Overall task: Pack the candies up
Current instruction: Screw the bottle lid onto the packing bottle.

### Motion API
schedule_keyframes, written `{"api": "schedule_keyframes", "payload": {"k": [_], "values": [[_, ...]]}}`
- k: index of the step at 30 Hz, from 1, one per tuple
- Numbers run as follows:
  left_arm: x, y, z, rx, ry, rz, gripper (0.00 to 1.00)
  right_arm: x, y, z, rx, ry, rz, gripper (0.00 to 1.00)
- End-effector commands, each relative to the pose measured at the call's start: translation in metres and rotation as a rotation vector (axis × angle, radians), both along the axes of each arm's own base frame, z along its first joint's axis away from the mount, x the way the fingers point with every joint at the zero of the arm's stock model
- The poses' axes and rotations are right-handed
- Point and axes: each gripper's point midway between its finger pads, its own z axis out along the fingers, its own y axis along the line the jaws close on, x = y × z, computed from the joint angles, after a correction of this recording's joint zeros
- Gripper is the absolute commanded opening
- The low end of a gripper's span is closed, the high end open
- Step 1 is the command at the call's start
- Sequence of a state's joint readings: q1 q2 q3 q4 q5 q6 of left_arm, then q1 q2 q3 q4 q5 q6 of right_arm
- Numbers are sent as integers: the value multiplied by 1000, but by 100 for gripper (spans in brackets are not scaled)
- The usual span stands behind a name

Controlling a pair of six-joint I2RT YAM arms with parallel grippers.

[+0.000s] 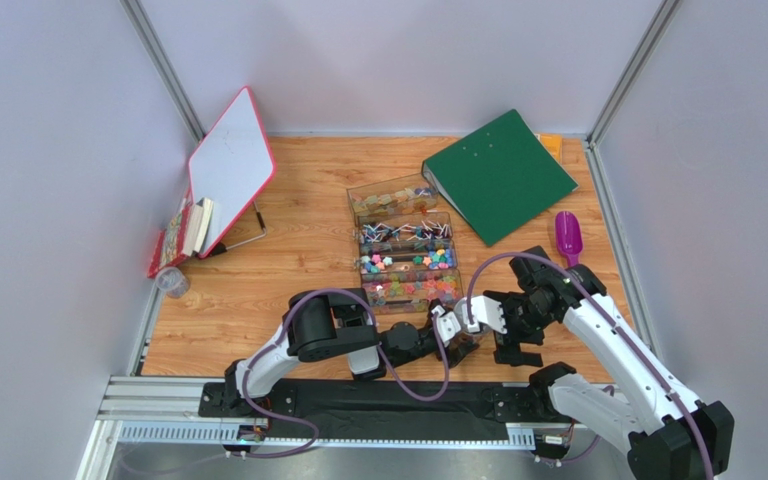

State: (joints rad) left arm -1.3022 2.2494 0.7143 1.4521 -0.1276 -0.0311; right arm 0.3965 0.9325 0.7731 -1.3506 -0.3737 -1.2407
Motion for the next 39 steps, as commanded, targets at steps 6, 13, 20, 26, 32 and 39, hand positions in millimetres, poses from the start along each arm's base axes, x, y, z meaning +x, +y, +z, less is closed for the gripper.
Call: {"api": "schedule_keyframes", "payload": {"k": [6, 13, 20, 26, 32, 39], "values": [[-25, 53, -111, 385, 65, -68, 0, 66, 17, 39, 51, -114, -62, 100], [-26, 51, -109, 387, 56, -70, 0, 69, 36, 42, 113, -26, 38, 100], [-24, 50, -108, 388, 40, -60, 0, 70, 44, 37, 118, 30, 75, 100], [-22, 51, -109, 394, 34, -52, 0, 71, 51, 30, 116, 61, 93, 100], [-20, 49, -107, 387, 26, -44, 0, 68, 56, 27, 120, 64, 107, 100], [-23, 50, -107, 374, 51, -52, 0, 51, 48, 20, 86, 69, 112, 100]]}}
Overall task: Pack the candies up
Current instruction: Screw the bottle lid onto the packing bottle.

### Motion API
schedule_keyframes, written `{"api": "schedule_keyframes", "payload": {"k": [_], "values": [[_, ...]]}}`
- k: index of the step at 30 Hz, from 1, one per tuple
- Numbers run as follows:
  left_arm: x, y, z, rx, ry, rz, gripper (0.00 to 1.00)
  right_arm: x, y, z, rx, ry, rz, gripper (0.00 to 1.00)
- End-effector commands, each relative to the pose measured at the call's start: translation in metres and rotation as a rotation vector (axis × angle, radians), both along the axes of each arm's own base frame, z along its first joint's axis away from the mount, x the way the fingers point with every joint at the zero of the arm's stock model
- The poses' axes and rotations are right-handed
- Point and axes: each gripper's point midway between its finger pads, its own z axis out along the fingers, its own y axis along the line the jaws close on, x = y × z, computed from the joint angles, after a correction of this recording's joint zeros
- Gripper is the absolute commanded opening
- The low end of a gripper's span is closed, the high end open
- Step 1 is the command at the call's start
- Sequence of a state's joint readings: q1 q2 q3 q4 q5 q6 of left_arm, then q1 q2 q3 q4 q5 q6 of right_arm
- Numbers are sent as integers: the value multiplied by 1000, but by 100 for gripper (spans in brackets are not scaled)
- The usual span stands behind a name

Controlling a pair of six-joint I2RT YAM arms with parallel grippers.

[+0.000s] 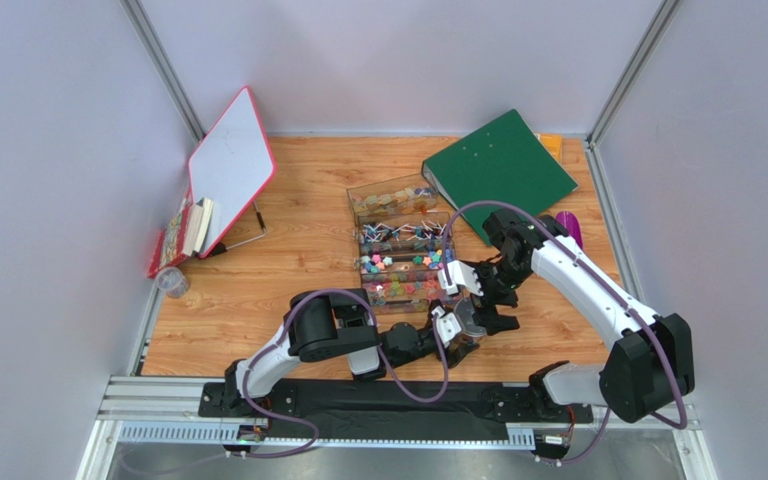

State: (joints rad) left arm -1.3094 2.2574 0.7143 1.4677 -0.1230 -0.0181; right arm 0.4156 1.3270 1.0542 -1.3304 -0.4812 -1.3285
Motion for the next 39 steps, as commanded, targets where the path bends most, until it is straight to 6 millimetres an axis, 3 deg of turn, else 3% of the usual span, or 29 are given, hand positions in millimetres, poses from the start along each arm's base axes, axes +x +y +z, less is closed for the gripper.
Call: {"api": "schedule_keyframes", "payload": {"k": [1, 15, 22, 26, 33, 39], "values": [[-19, 51, -106, 373, 68, -35, 0, -11, -2, 0, 15, -23, 4, 100], [4, 56, -104, 368, 76, 34, 0, -62, -24, -15, -43, 35, -60, 100], [0, 56, -108, 375, 92, 9, 0, -77, -26, -9, -48, 26, -98, 100], [-10, 56, -114, 390, 100, -24, 0, -64, -39, -1, -110, -54, -144, 100], [-17, 57, -117, 406, 88, -50, 0, -14, -44, 9, -129, -190, -150, 100], [-19, 55, -115, 405, 85, -62, 0, 22, -30, 31, -50, -207, -144, 100]]}}
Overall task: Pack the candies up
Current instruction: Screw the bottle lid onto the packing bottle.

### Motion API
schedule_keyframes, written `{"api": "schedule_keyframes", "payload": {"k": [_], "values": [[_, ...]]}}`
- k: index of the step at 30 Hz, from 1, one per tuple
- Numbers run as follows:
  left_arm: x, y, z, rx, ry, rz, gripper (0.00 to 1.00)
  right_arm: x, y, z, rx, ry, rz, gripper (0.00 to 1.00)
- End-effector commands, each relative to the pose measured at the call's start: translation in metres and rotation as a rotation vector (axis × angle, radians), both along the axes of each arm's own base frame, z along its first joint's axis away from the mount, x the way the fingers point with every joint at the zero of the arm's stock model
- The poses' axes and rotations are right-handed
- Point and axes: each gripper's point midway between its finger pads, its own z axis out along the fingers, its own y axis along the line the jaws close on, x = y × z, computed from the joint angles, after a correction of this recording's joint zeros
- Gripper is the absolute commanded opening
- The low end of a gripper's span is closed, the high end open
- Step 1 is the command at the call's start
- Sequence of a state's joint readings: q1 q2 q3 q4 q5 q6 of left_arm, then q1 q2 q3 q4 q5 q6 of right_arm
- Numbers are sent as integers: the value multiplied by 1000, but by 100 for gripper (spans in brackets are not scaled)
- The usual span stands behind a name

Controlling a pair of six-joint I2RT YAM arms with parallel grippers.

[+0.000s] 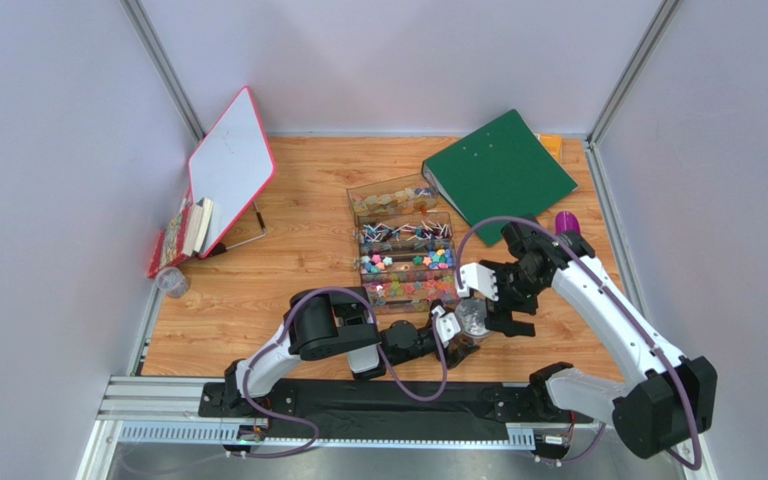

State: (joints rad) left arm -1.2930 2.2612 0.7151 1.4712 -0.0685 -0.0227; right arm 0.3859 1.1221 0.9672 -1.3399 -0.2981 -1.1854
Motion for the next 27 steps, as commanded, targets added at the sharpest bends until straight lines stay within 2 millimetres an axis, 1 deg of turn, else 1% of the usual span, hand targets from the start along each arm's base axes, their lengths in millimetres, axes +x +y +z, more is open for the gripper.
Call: {"api": "schedule_keyframes", "payload": {"k": [1, 2, 3, 4, 5, 6, 7, 10, 13, 15, 20, 24, 27], "values": [[-18, 55, -114, 409, 71, -29, 0, 37, 18, 24, 86, -84, 85, 100], [-19, 55, -114, 409, 71, -31, 0, 37, 25, 30, 120, -76, 113, 100], [-19, 56, -114, 409, 70, -31, 0, 36, 28, 31, 135, -64, 134, 100], [-19, 54, -113, 406, 69, -32, 0, 30, 30, 31, 140, -23, 148, 100], [-19, 55, -112, 407, 66, -30, 0, 29, 35, 30, 160, 9, 173, 100], [-18, 56, -113, 412, 63, -30, 0, 20, 36, 29, 159, 62, 184, 100], [-18, 55, -113, 410, 62, -28, 0, 17, 40, 26, 166, 106, 194, 100], [-16, 55, -112, 411, 57, -22, 0, 5, 47, 24, 168, 188, 214, 100], [-15, 55, -112, 410, 55, -17, 0, -4, 50, 21, 171, 218, 229, 100], [-14, 55, -112, 408, 52, -12, 0, -7, 52, 18, 164, 221, 233, 100], [-14, 54, -113, 410, 49, -9, 0, -2, 53, 11, 153, 199, 218, 100], [-11, 55, -114, 413, 42, -2, 0, -4, 50, 3, 118, 221, 201, 100], [-13, 55, -113, 411, 47, -6, 0, -6, 49, 0, 115, 230, 198, 100]]}}
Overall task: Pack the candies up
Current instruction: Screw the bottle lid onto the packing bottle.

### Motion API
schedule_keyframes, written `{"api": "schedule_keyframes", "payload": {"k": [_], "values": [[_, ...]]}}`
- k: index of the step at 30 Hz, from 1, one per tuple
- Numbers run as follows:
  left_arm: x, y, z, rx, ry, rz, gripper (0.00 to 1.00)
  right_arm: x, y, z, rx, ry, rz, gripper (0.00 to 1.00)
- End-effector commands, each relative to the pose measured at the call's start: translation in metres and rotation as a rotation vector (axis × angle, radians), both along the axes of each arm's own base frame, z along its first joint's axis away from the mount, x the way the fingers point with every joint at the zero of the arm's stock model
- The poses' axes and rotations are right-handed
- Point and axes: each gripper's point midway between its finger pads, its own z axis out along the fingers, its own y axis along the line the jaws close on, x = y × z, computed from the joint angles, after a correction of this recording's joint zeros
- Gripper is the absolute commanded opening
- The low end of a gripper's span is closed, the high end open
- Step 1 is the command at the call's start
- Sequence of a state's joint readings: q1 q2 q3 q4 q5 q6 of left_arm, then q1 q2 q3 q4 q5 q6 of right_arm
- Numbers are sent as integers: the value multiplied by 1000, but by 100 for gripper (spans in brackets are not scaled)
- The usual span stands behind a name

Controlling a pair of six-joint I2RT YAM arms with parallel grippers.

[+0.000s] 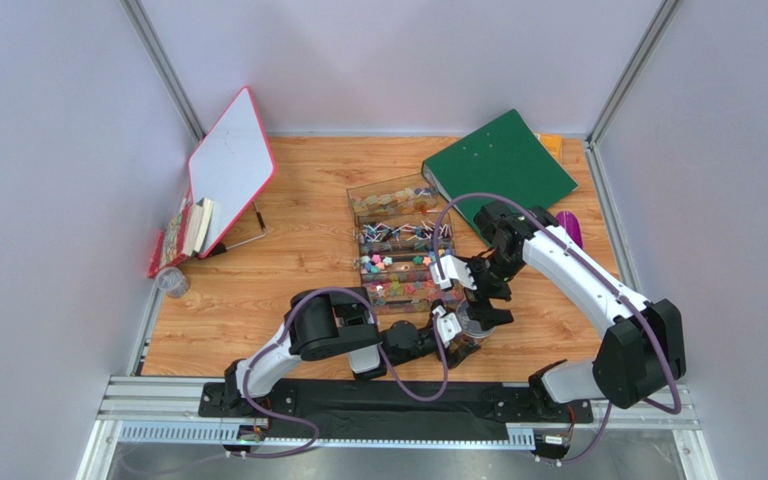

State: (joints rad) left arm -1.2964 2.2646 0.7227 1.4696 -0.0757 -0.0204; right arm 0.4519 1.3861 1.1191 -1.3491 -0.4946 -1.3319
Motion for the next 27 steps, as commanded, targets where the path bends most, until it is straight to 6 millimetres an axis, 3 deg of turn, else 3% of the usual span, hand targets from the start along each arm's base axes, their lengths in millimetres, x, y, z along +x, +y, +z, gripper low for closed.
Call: {"api": "schedule_keyframes", "payload": {"k": [1, 12, 27], "values": [[-13, 57, -115, 415, 54, -9, 0, -25, -9, 1, -42, 93, -7, 100], [-7, 58, -117, 423, 56, 15, 0, -40, -18, -4, -59, 92, -37, 100], [7, 65, -117, 409, 118, 76, 0, -87, -44, -22, -119, 131, -153, 100]]}}
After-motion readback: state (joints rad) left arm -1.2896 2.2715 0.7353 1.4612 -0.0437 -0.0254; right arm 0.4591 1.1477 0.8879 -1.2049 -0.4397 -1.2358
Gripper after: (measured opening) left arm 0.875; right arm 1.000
